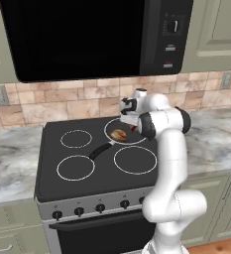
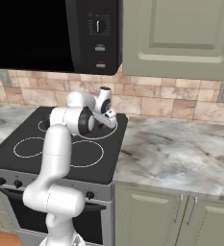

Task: Take the chicken drumsticks from the pan and place one on each plate on the dining counter.

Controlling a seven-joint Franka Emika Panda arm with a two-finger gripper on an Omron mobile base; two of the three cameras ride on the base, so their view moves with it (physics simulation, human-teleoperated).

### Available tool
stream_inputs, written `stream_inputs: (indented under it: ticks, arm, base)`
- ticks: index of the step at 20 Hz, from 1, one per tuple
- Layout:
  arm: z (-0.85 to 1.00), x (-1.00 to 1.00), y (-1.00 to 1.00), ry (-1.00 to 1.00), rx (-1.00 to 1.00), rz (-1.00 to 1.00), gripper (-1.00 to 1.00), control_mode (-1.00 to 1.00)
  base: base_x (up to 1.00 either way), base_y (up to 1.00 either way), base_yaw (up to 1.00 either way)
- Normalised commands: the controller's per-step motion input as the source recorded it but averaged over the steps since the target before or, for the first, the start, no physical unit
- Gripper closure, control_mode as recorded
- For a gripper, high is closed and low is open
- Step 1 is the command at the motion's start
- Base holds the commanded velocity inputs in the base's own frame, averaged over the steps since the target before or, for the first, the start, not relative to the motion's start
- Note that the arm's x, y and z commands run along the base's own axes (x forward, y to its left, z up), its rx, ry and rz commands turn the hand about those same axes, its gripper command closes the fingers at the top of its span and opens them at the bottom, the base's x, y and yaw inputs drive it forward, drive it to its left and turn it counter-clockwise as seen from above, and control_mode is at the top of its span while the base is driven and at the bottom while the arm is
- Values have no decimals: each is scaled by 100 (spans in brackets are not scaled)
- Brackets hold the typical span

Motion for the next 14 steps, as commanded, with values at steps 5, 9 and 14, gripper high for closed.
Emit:
stream_inputs:
  ticks: [5,9,14]
  arm:
    - [52,-51,-7,-6,9,0,100,-100]
    - [37,-89,-23,-17,1,0,100,-100]
    - [25,-95,-4,-27,0,0,100,-100]
  base:
    - [0,0,0]
    - [0,0,0]
    - [0,0,0]
